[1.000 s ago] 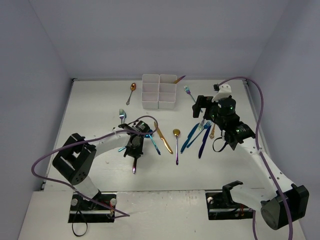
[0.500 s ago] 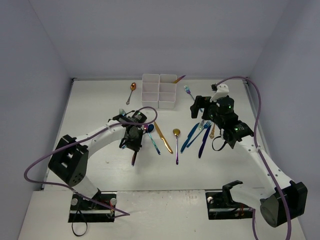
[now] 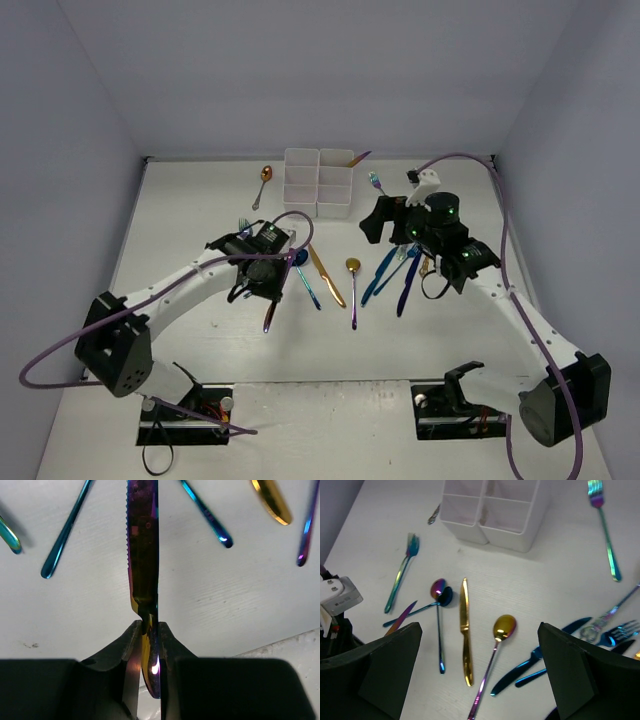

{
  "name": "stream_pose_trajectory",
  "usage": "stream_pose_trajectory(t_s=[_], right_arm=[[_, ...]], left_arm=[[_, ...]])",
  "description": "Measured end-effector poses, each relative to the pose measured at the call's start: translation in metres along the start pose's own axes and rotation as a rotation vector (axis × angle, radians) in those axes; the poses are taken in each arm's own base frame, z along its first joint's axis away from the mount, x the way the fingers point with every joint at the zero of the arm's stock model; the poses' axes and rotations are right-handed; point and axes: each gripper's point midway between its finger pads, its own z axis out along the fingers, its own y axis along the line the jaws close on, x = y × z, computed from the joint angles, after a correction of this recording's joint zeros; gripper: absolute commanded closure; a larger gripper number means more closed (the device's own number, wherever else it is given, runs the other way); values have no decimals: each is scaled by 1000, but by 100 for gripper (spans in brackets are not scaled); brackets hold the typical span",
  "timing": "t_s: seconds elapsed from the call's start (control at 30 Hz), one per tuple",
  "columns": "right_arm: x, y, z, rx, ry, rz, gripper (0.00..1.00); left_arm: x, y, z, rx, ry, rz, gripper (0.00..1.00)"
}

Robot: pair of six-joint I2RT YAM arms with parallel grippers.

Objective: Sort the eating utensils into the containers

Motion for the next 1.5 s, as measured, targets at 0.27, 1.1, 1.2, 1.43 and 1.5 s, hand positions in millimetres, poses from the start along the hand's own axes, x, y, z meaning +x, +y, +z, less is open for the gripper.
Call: stream_pose_trajectory(t_s=[0.27,1.1,1.2,1.43,1.5], right_arm=[[-1,77,26,-197,80,61,0],[-14,136,66,-349,100,159,50],[-9,137,70,-352,113,157,68],[-12,146,68,-389,108,150,100],[-15,151,66,-405,100,137,100]], left_arm=[[-55,-28,-67,127,-383,150,100],[-112,-58,-114,197,-707,353,100],[-114,-59,-110,193,-704,364,100],[-116,-58,-101,179,-687,375,100],[-118,-58,-99,172,-688,372,94]])
